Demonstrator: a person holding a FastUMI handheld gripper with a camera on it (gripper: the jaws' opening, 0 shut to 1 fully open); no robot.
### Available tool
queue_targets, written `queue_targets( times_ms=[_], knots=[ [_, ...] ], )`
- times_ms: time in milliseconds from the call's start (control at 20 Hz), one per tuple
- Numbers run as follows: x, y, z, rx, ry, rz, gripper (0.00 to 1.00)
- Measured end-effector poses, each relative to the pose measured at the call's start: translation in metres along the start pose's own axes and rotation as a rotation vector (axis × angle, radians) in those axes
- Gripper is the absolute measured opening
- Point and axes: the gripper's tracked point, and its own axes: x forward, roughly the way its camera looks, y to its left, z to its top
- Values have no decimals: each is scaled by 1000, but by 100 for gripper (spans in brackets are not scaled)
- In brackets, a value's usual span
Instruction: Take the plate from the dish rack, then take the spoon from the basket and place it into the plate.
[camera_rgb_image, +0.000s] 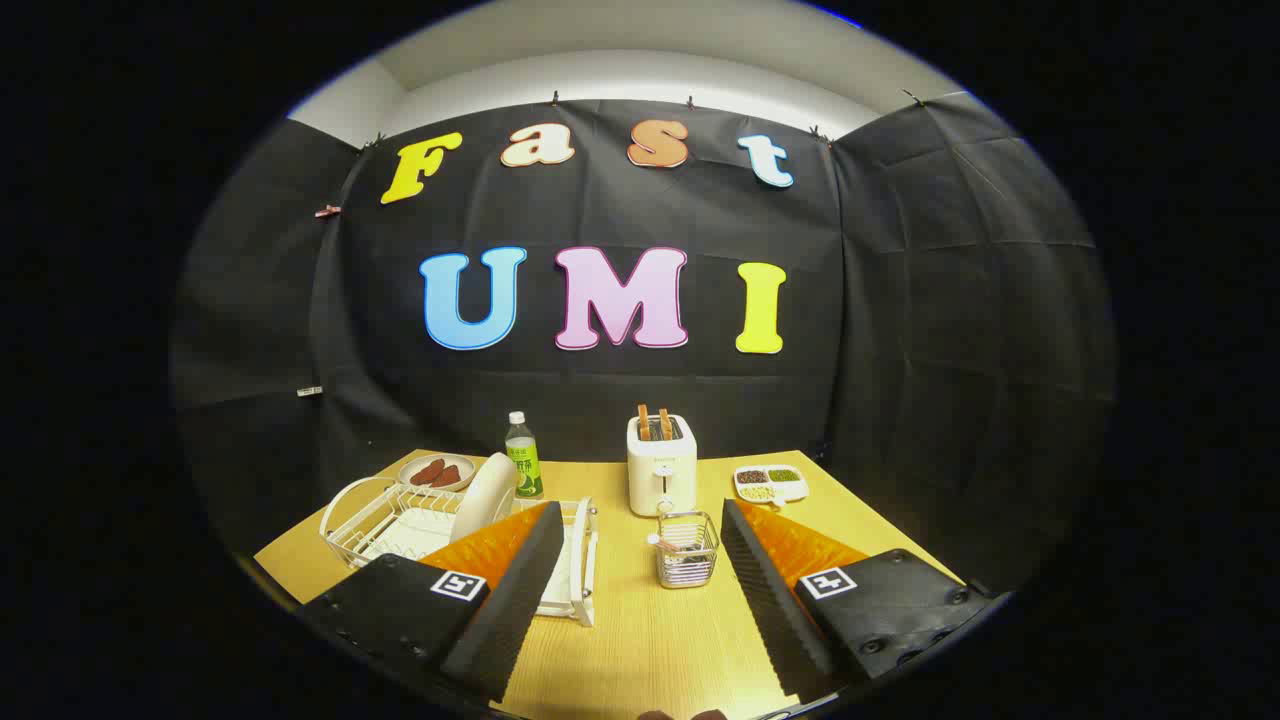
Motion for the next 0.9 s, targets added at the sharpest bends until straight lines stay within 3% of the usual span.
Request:
queue_targets(
  times_ms=[900],
  knots=[
    [7,0,-4,12,17,-6,97]
  ],
)
